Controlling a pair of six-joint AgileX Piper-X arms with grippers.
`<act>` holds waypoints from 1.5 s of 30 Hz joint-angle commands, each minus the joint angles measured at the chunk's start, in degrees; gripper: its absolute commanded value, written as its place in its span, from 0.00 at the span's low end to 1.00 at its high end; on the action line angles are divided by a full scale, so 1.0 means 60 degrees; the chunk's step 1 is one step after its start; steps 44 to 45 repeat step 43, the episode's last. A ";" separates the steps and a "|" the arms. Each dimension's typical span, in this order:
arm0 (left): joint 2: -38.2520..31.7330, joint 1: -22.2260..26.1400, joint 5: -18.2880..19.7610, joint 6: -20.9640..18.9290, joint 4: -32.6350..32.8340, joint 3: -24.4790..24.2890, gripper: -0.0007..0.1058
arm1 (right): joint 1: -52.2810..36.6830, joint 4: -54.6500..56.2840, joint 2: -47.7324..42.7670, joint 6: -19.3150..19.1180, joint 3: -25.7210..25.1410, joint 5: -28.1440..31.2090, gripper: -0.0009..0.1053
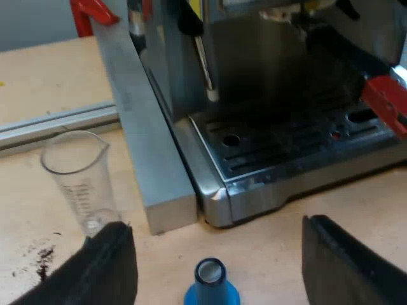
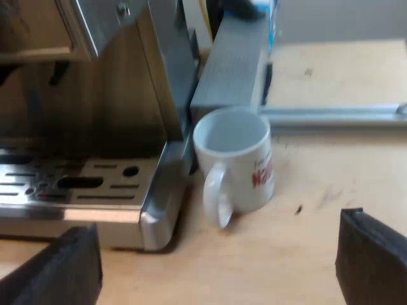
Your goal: Put the handle in the coffee machine
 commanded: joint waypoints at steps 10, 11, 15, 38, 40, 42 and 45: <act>-0.1314 -0.0332 -0.0130 -0.0084 -0.0166 0.0449 0.55 | -0.0006 0.0722 -0.0411 0.0350 0.1278 -0.0080 0.73; -0.1314 -0.0351 -0.0130 -0.0084 -0.0166 0.0449 0.55 | -0.0006 0.0734 -0.0411 0.0331 0.1299 -0.0071 0.73; -0.1314 -0.0401 -0.0130 -0.0084 -0.0205 0.0449 0.55 | -0.0006 0.0725 -0.0411 0.0308 0.1358 -0.0050 0.73; -0.1334 -0.0455 -0.0130 0.0556 -0.0371 0.0525 0.55 | -0.0006 0.0725 -0.0411 0.0308 0.1358 0.0024 0.73; -0.1334 -0.0455 -0.0130 0.0556 -0.0371 0.0525 0.55 | -0.0006 0.0725 -0.0411 0.0308 0.1358 0.0024 0.73; -0.1334 -0.0455 -0.0130 0.0556 -0.0371 0.0525 0.55 | -0.0006 0.0725 -0.0411 0.0308 0.1358 0.0024 0.73; -0.1334 -0.0455 -0.0130 0.0556 -0.0371 0.0525 0.55 | -0.0006 0.0725 -0.0411 0.0308 0.1358 0.0024 0.73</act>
